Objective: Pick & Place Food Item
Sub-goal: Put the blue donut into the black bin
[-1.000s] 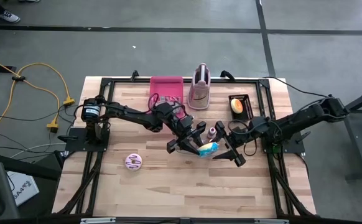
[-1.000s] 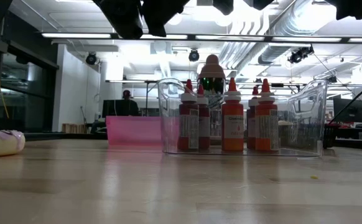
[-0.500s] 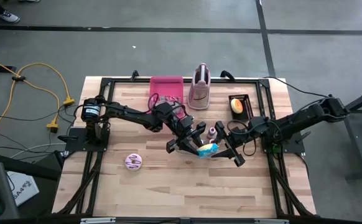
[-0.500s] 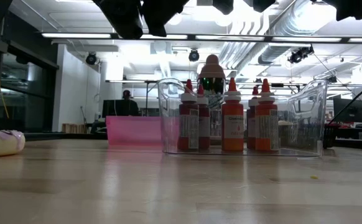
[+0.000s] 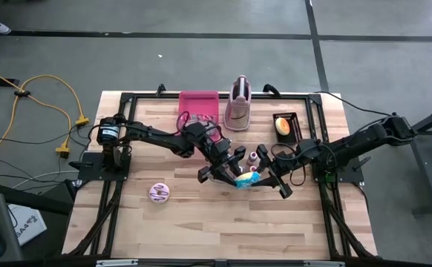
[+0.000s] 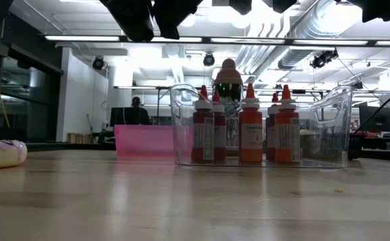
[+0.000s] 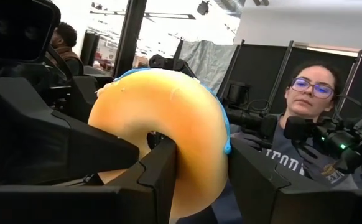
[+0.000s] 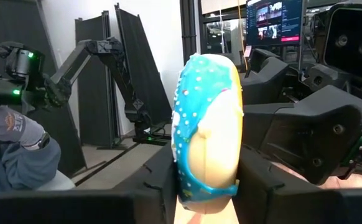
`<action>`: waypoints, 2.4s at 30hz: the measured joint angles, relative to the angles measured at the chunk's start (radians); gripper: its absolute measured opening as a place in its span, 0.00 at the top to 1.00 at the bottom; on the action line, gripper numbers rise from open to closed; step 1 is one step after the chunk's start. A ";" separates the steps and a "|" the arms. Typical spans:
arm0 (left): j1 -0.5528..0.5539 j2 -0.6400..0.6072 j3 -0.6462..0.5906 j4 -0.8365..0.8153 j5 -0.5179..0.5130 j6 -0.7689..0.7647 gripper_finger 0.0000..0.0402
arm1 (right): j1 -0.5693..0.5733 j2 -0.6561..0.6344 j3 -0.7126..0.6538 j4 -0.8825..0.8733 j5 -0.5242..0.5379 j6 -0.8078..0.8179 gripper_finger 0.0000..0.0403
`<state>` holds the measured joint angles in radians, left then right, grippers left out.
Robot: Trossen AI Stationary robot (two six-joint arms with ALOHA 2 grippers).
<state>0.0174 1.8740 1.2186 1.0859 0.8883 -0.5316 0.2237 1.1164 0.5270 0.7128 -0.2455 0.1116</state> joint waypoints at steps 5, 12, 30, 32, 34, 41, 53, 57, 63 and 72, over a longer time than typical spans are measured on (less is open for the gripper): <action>-0.001 0.000 0.000 0.000 0.001 0.000 0.68 | 0.000 0.000 0.000 0.000 0.000 0.000 0.77; -0.001 0.000 0.000 0.000 0.002 0.011 0.62 | 0.000 0.000 0.000 0.000 0.000 0.000 0.82; 0.002 0.000 0.000 0.000 0.020 0.011 0.44 | 0.000 0.000 0.000 0.001 -0.038 0.024 0.83; 0.002 0.000 0.000 0.000 0.019 0.010 0.44 | 0.002 0.000 0.000 0.001 -0.050 0.026 0.83; 0.002 0.000 0.000 0.000 0.019 0.010 0.44 | 0.011 0.000 0.000 0.001 -0.050 0.026 0.83; 0.002 0.000 0.000 0.000 0.018 0.007 0.44 | 0.050 -0.038 0.000 -0.007 -0.076 0.057 0.83; 0.002 0.000 0.000 -0.001 0.018 0.008 0.43 | 0.051 -0.349 0.000 -0.398 0.052 0.071 0.83; 0.002 0.000 0.000 -0.001 0.018 0.008 0.43 | 0.051 -0.443 0.000 -0.591 0.197 0.066 0.83; 0.002 0.000 0.000 -0.001 0.018 0.008 0.43 | 0.051 -0.499 0.000 -0.865 0.525 0.126 0.83; 0.002 0.000 0.000 -0.001 0.018 0.008 0.43 | 0.051 -0.494 0.000 -1.133 0.973 0.279 0.83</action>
<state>0.0193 1.8740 1.2186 1.0851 0.9058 -0.5240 0.2748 0.6228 0.5266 -0.4202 0.7277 0.3902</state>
